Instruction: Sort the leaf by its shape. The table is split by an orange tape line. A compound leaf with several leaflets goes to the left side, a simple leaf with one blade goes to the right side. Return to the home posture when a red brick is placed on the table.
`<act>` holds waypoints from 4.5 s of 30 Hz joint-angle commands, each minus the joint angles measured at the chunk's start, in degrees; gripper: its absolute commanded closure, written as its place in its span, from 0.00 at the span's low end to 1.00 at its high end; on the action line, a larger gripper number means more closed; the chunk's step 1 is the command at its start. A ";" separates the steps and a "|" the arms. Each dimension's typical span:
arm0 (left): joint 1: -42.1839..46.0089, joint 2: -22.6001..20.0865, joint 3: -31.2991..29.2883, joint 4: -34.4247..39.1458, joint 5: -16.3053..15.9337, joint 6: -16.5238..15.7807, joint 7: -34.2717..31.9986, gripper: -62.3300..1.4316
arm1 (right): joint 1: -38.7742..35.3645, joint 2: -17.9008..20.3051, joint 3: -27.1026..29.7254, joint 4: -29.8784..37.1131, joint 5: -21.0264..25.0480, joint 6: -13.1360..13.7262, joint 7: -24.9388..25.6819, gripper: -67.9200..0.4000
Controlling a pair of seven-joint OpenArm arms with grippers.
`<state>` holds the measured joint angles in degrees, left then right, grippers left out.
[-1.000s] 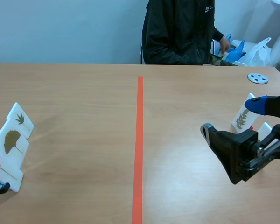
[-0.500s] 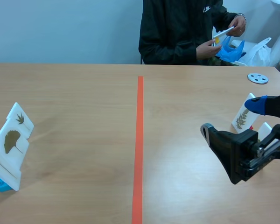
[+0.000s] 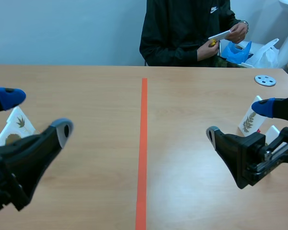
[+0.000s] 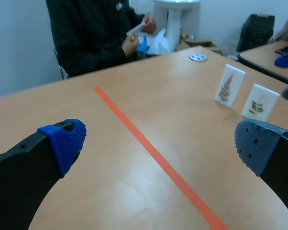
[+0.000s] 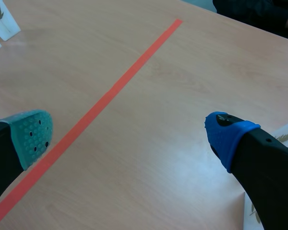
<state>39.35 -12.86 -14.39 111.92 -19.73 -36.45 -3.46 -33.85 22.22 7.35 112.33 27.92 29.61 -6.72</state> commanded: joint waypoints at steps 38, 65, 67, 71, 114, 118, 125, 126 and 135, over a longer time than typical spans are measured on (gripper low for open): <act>-5.07 -2.01 15.72 -5.16 3.78 19.12 3.50 0.00 | 0.68 0.02 0.09 0.11 0.81 -0.02 1.07 0.00; -5.09 -4.37 16.74 -5.16 2.80 17.40 3.34 0.00 | 3.80 0.48 -4.13 -1.75 0.55 0.44 0.39 0.00; -5.07 -4.50 16.74 -5.16 2.82 17.40 3.45 0.00 | 5.64 0.50 -5.42 -3.26 0.55 0.44 0.37 0.00; -5.07 -5.29 16.74 -5.16 2.82 17.22 3.45 0.00 | 9.22 0.48 -8.33 -7.30 0.57 0.46 0.39 0.00; -5.09 -6.08 16.74 -5.16 2.82 17.25 2.89 0.00 | 35.89 -7.63 -43.74 -47.58 -25.42 -8.00 22.71 0.32; -5.09 -6.08 16.74 -5.16 2.82 17.27 2.89 0.00 | 35.89 -7.63 -43.80 -47.58 -25.42 -7.98 22.51 0.51; -5.09 -6.08 16.74 -5.16 2.82 17.27 2.86 0.00 | 35.74 -7.61 -43.80 -47.58 -25.42 -7.98 22.10 0.72; -5.09 -6.08 16.74 -5.16 2.82 17.27 2.86 0.00 | 35.74 -7.54 -43.80 -47.58 -25.42 -7.98 22.10 0.76; -5.09 -6.08 16.72 -5.16 2.82 17.27 2.86 0.00 | 35.74 -7.28 -42.75 -47.04 -25.40 -7.72 22.99 0.98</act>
<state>33.80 -18.76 2.20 105.56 -16.53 -19.11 0.38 1.21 14.66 -36.47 63.90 1.91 21.82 15.11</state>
